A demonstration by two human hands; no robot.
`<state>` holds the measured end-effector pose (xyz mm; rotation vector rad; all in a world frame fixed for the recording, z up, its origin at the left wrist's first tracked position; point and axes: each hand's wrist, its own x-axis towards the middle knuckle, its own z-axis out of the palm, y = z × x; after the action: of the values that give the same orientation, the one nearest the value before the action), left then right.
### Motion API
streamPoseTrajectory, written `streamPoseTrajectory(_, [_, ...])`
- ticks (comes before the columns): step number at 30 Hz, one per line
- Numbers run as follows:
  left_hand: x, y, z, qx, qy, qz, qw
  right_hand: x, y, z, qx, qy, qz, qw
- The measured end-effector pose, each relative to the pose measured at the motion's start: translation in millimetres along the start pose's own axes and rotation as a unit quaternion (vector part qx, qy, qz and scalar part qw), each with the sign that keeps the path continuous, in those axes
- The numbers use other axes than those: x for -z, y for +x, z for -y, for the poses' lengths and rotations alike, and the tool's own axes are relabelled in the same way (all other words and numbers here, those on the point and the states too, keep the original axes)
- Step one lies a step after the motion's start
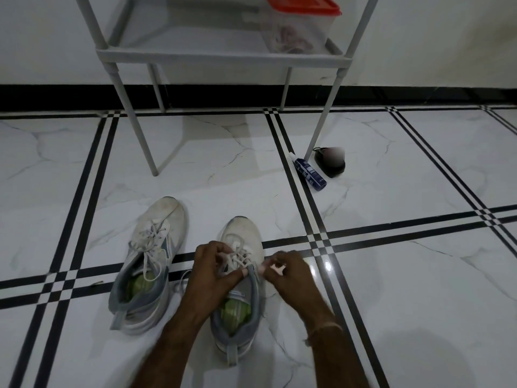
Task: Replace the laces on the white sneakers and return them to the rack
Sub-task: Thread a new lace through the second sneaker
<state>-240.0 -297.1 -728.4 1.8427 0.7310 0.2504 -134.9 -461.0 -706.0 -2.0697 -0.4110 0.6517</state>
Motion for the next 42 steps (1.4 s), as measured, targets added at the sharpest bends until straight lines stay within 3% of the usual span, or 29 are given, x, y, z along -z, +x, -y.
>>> streamPoseTrajectory(3, [-0.6, -2.2, 1.1, 0.020, -0.010, -0.025, 0.999, -17.8, -4.4, -8.5, -0.009, 0.039, -0.001, 0.999])
streamPoseTrajectory(5, [-1.0, -4.8, -0.2, 0.027, -0.027, -0.021, 0.999, -4.1, 1.1, 8.4, -0.019, 0.234, -0.042, 0.971])
streamPoseTrajectory(7, [-1.6, -6.5, -0.5, 0.017, -0.032, -0.021, 0.999, 22.6, 7.9, 30.6, -0.041, 0.514, -0.094, 0.852])
streamPoseTrajectory(8, [-0.2, -7.3, 0.3, 0.011, -0.030, -0.025, 0.999, 35.5, 11.0, 37.9, -0.044, 0.576, -0.121, 0.807])
streamPoseTrajectory(9, [0.3, -8.2, 1.7, 0.007, -0.026, -0.027, 0.999, 45.6, 13.8, 39.6, -0.045, 0.553, -0.138, 0.820])
streamPoseTrajectory(11, [4.5, -11.1, 1.6, 0.005, -0.020, -0.019, 1.000, 45.7, 11.5, 37.6, -0.028, 0.305, -0.124, 0.944])
streamPoseTrajectory(13, [10.8, -13.7, 1.9, 0.013, -0.017, 0.006, 1.000, 23.6, 6.3, 19.9, -0.008, 0.109, -0.036, 0.993])
streamPoseTrajectory(15, [17.0, -15.2, 2.5, 0.012, 0.003, 0.024, 1.000, 2.2, 0.1, 3.1, -0.030, 0.020, 0.053, 0.998])
streamPoseTrajectory(18, [22.8, -16.9, 0.7, 0.026, 0.011, 0.024, 0.999, -10.8, -3.5, -5.1, -0.020, -0.003, 0.050, 0.999])
streamPoseTrajectory(21, [25.2, -17.4, -0.3, 0.036, 0.005, 0.031, 0.999, -0.2, -1.3, 2.6, -0.037, 0.199, -0.023, 0.979])
streamPoseTrajectory(24, [28.8, -15.5, 2.3, 0.027, -0.004, 0.054, 0.998, 12.7, 7.9, 5.8, -0.103, 0.434, -0.060, 0.893])
streamPoseTrajectory(26, [28.8, -15.0, 0.8, 0.024, -0.005, 0.067, 0.997, 12.3, 9.5, 4.1, -0.142, 0.505, -0.080, 0.848])
streamPoseTrajectory(27, [27.3, -14.7, 0.7, 0.027, -0.005, 0.068, 0.997, 10.6, 8.6, 2.4, -0.157, 0.500, -0.091, 0.847])
streamPoseTrajectory(28, [25.7, -15.1, 1.7, 0.030, -0.006, 0.065, 0.997, 9.4, 6.0, 3.7, -0.159, 0.454, -0.101, 0.871])
streamPoseTrajectory(30, [23.4, -16.2, 2.2, 0.039, -0.002, 0.049, 0.998, 10.4, 3.6, 4.9, -0.125, 0.228, -0.116, 0.959])
streamPoseTrajectory(31, [22.6, -16.6, 1.5, 0.041, 0.001, 0.043, 0.998, 12.9, 5.3, 5.8, -0.101, 0.111, -0.112, 0.982])
streamPoseTrajectory(33, [20.8, -16.1, 1.0, 0.032, 0.012, 0.035, 0.999, 13.7, 14.9, 11.0, -0.090, -0.034, -0.094, 0.991])
streamPoseTrajectory(36, [15.1, -16.4, -8.0, 0.010, 0.026, 0.017, 0.999, 4.5, 18.7, 24.3, -0.010, -0.089, -0.070, 0.993])
streamPoseTrajectory(40, [13.4, -19.1, -8.4, 0.012, 0.039, 0.001, 0.999, -9.7, 8.2, 27.1, 0.052, 0.007, -0.015, 0.999])
streamPoseTrajectory(42, [14.6, -21.1, -6.5, -0.006, 0.035, -0.024, 0.999, -14.9, 6.2, 28.4, 0.076, -0.024, -0.026, 0.996])
